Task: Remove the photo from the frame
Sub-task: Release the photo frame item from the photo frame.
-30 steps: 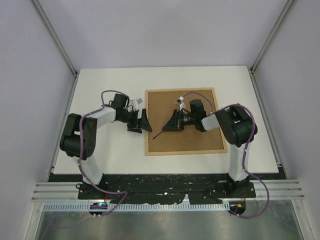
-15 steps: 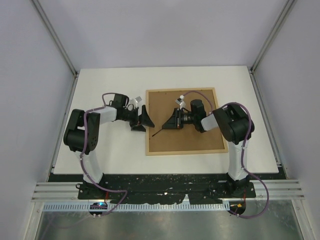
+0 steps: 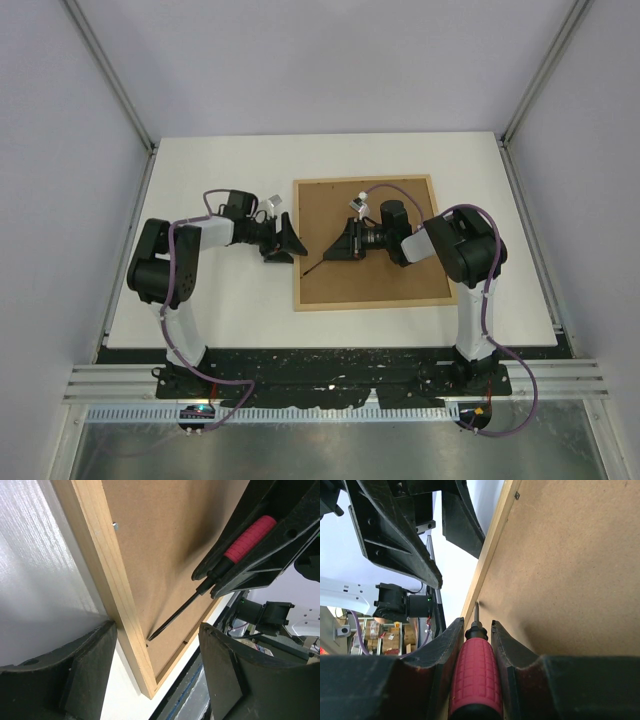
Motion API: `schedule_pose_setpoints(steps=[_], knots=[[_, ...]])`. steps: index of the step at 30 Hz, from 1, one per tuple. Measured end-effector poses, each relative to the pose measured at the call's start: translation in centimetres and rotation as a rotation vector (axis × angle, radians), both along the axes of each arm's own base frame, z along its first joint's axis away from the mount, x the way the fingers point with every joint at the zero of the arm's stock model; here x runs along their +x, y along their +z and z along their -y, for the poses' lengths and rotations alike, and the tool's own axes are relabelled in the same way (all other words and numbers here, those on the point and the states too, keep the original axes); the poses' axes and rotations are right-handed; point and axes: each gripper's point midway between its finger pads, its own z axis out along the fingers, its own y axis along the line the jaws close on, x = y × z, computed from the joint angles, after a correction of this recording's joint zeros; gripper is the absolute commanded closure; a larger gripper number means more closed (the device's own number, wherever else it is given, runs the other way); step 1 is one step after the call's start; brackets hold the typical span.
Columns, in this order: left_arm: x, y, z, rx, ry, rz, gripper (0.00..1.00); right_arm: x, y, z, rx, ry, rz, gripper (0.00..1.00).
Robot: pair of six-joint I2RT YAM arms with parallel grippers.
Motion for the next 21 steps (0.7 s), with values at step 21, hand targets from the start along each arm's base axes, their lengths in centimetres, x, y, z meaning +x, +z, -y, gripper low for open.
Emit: schedule_pose_setpoints(steps=[21], knots=[[0.3, -1.8, -0.9, 0.188, 0.031, -0.032, 0.65, -0.5, -0.4, 0.2, -0.021, 0.012, -0.024, 0.92]])
